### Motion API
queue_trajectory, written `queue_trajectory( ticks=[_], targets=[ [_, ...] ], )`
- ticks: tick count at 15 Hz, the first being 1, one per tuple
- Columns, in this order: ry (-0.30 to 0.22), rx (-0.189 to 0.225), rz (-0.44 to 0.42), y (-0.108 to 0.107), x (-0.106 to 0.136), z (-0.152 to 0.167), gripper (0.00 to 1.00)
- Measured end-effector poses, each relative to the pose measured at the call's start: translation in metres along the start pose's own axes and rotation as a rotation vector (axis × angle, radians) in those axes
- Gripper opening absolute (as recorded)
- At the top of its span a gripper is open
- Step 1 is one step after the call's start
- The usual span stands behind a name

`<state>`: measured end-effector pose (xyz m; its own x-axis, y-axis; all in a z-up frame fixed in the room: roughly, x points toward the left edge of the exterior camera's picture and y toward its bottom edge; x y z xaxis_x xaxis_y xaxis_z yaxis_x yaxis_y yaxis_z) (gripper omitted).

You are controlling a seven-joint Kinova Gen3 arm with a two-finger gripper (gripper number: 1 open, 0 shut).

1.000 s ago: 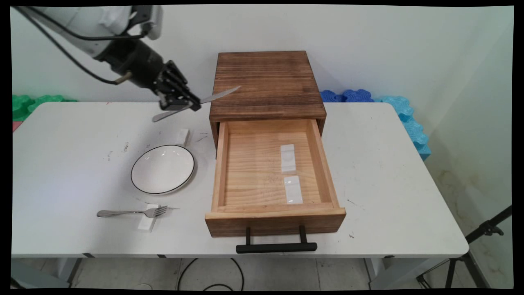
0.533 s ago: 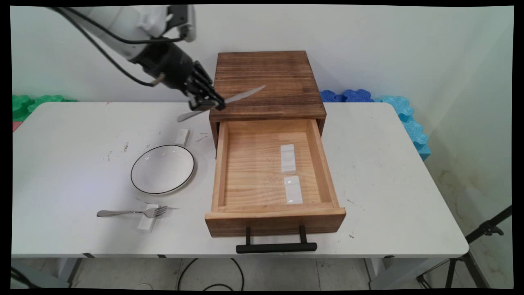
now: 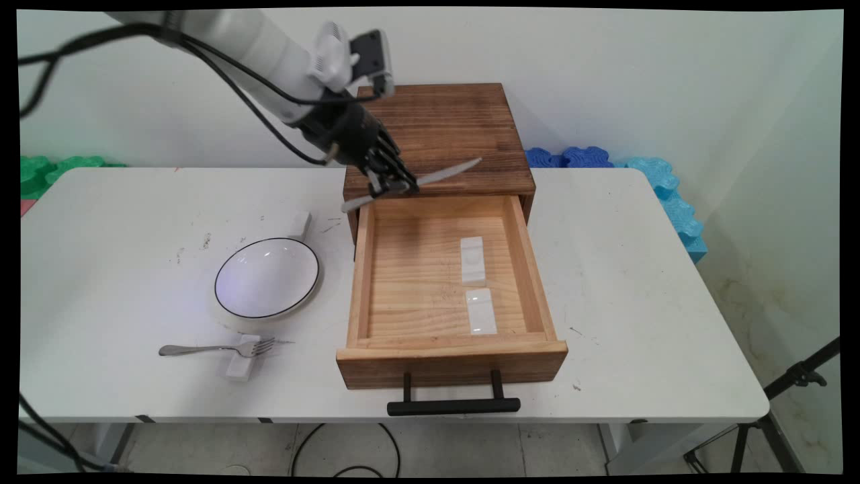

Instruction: Place the picked object into the drawer

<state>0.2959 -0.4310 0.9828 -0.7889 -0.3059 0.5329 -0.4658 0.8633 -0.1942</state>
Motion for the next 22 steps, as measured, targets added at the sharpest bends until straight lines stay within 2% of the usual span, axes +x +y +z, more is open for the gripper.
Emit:
queue_trajectory(
  ticks=[10,22],
  targets=[
    [-0.024,-0.016,0.060,0.005,0.011,0.078,0.00],
    [-0.049,-0.026,0.107,0.005,0.009,0.131,0.00]
  ],
)
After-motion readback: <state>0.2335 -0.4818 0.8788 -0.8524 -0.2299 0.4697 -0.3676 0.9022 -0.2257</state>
